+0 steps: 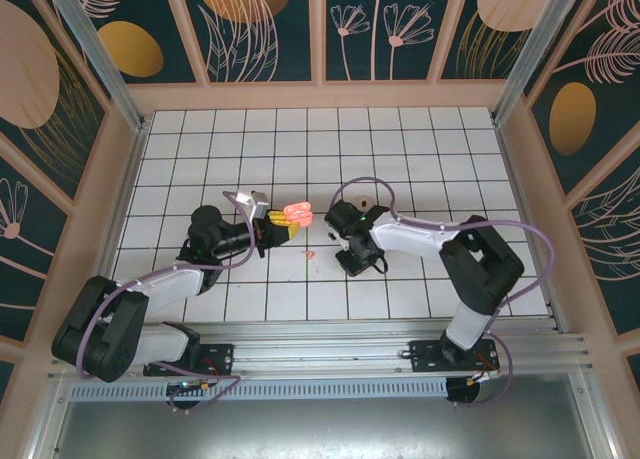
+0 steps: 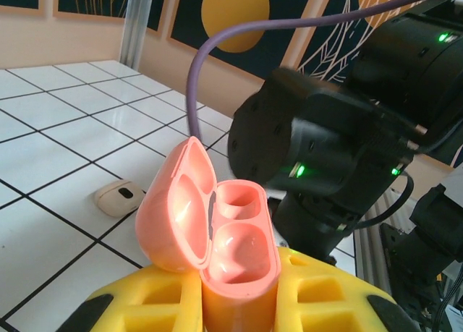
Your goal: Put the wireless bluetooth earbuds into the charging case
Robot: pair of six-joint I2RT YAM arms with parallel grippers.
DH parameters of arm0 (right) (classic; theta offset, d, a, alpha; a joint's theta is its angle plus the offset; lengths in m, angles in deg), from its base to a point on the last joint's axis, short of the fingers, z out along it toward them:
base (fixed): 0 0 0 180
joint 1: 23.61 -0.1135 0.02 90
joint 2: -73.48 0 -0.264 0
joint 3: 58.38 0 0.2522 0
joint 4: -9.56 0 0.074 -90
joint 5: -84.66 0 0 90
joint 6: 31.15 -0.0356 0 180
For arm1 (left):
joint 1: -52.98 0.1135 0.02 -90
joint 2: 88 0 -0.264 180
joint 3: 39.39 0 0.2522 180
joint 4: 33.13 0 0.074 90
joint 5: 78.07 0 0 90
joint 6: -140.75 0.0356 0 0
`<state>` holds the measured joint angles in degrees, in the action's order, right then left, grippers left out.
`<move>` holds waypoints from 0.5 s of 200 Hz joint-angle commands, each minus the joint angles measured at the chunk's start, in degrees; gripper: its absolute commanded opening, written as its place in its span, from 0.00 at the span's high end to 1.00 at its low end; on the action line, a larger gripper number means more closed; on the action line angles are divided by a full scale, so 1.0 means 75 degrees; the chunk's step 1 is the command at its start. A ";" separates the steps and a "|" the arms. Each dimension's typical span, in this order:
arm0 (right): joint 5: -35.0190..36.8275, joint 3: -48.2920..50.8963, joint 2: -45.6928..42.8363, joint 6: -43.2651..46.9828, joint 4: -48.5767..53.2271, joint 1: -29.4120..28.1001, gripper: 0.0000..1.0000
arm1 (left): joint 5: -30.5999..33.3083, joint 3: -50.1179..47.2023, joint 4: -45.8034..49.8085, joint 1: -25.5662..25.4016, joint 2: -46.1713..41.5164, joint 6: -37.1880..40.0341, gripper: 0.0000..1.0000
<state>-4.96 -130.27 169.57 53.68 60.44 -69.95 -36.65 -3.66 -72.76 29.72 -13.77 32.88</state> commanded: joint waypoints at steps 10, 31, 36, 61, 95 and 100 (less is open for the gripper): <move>-0.0494 0.0480 -0.1596 -0.1077 -0.1493 0.0543 0.77 | 0.0089 0.0105 -0.0559 -0.0024 0.0009 0.0109 0.86; -0.0571 0.0768 -0.2645 -0.1787 -0.2663 0.0638 0.78 | 0.0171 0.0164 -0.0763 -0.0037 0.0149 0.0119 0.86; -0.0608 0.0854 -0.2880 -0.1930 -0.3015 0.0631 0.78 | 0.0184 0.0185 -0.0820 -0.0048 0.0187 0.0110 0.86; -0.0287 0.1212 -0.3865 -0.2440 -0.4380 0.0437 0.79 | 0.0312 0.0274 -0.0923 -0.0123 0.0255 0.0181 0.86; 0.0441 0.1399 -0.4462 -0.2413 -0.5552 -0.0090 0.79 | 0.0262 0.0406 -0.1015 -0.0132 0.0379 0.0140 0.86; 0.0472 0.1397 -0.4477 -0.2385 -0.5668 -0.0143 0.79 | 0.0249 0.0409 -0.1034 -0.0132 0.0393 0.0127 0.86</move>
<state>-5.96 -121.03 137.38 37.50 28.16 -68.86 -34.88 -2.45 -76.78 29.00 -11.49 33.10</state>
